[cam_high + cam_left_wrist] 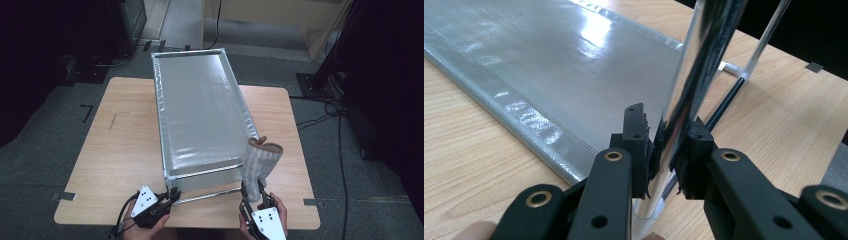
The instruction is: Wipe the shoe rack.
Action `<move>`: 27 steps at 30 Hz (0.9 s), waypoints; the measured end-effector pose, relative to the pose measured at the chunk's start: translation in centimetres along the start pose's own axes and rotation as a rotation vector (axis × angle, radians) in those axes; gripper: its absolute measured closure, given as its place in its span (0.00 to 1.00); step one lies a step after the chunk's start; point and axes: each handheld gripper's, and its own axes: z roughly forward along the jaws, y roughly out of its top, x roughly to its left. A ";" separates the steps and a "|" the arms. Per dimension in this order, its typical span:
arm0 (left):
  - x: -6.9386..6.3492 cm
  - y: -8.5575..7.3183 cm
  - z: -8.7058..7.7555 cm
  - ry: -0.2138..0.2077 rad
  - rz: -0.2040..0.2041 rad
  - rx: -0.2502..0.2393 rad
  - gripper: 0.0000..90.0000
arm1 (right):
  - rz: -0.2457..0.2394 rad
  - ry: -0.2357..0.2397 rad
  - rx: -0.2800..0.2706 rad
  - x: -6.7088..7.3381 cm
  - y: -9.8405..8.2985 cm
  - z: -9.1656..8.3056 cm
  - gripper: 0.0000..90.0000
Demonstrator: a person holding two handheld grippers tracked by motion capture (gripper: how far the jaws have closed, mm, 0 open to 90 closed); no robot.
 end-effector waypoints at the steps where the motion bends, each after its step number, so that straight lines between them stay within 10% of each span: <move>1: 0.0 0.0 0.0 0.000 0.000 -0.002 0.87 | 0.007 -0.001 0.015 0.0 -0.5 0.1 0.67; 7: 0.0 0.0 0.0 -0.003 -0.003 -0.003 0.87 | 0.132 -0.007 0.118 -0.8 -3.0 0.9 0.67; 16: 0.0 0.0 0.0 -0.004 0.001 0.000 0.87 | 0.124 0.118 0.407 2.3 -6.9 2.9 0.66; 21: 0.0 0.0 0.1 -0.011 -0.001 -0.003 0.87 | 0.160 0.179 0.446 2.5 -6.6 3.2 0.66; 27: 0.0 0.0 0.1 -0.010 -0.001 0.001 0.87 | 0.101 0.424 0.380 4.3 -5.3 2.5 0.65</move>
